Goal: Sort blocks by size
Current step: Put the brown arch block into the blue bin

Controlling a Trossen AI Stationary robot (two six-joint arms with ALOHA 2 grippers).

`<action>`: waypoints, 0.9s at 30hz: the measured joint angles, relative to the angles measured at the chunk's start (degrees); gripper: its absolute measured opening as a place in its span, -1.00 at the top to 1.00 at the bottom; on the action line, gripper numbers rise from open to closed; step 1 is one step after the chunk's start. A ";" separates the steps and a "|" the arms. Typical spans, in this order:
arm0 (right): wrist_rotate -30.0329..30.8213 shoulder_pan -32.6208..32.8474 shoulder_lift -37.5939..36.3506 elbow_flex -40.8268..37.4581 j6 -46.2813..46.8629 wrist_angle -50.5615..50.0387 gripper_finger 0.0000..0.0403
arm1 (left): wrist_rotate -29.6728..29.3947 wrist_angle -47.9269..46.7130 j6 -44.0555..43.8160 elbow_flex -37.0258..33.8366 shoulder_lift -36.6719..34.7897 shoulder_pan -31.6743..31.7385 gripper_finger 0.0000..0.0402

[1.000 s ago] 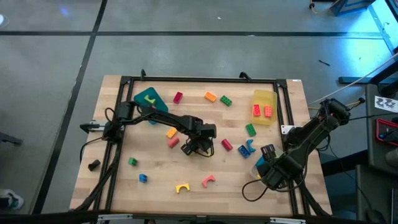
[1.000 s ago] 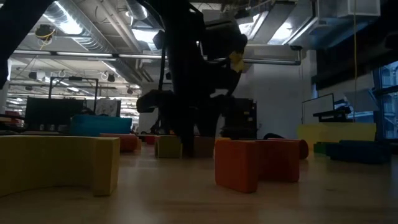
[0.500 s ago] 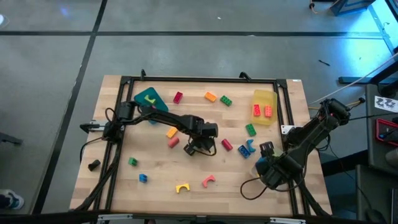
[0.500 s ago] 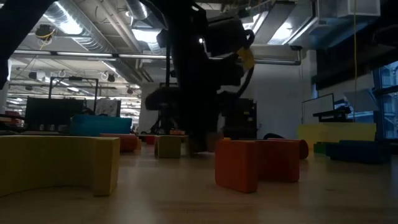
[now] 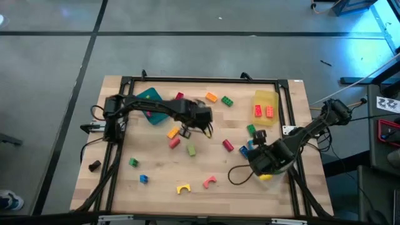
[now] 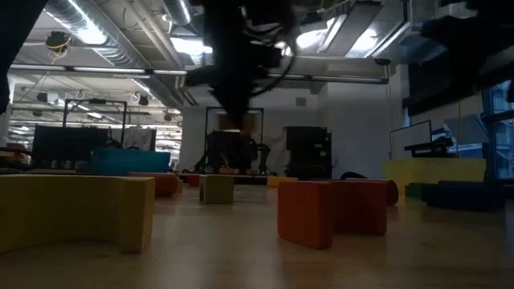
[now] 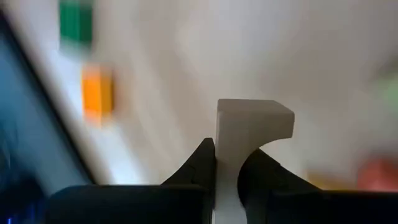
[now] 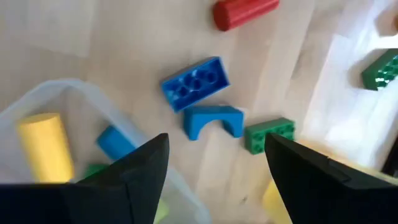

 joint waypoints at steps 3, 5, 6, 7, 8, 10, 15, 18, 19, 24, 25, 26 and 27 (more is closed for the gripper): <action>0.05 -2.84 0.00 0.00 -1.39 0.40 -0.32 | -4.77 -9.82 -7.61 0.00 -1.71 3.60 0.81; 0.05 -4.62 0.00 0.00 -1.49 0.98 -0.32 | -6.57 -16.21 -13.67 0.00 -2.31 6.64 0.81; 0.03 -5.45 0.00 0.00 -1.47 1.00 -0.32 | -6.71 -19.36 -16.66 0.00 -2.35 8.23 0.81; -0.03 -6.19 0.00 0.00 -1.43 1.11 -0.32 | -6.76 -22.37 -19.27 0.00 -2.35 9.84 0.82; -0.34 -7.01 0.00 -0.01 -1.21 1.41 -0.32 | -6.76 -24.89 -21.76 -0.06 -2.34 11.50 0.83; -0.72 -8.61 0.00 -0.02 -0.81 2.04 -0.32 | -6.87 -27.78 -26.46 -0.48 -2.35 14.65 0.84; -1.71 -12.42 0.00 -0.02 4.78 3.68 -0.32 | -6.47 -29.28 -35.48 -3.13 -2.35 21.33 0.77; -4.52 -14.39 0.00 -0.02 8.87 4.88 -0.32 | -4.09 -28.94 -39.58 -5.60 -2.30 24.00 0.71; -5.34 -14.94 0.00 -0.04 9.60 4.97 -0.32 | -3.35 -28.89 -40.41 -6.37 -2.29 24.64 0.70; -6.33 -15.76 0.33 -0.04 10.18 4.93 -0.32 | -2.59 -28.52 -44.33 -10.92 -2.29 26.33 0.65; -6.38 -15.70 0.60 -0.04 10.18 4.93 -0.32 | -2.62 -27.92 -44.55 -11.91 -2.31 26.38 0.64; -6.38 -15.57 0.89 -0.04 10.21 4.95 -0.32 | -2.58 -27.56 -44.74 -12.81 -2.31 26.54 0.62; -6.41 -15.58 1.28 -0.04 10.74 4.95 -0.32 | -2.56 -27.33 -44.84 -13.59 -2.27 26.64 0.59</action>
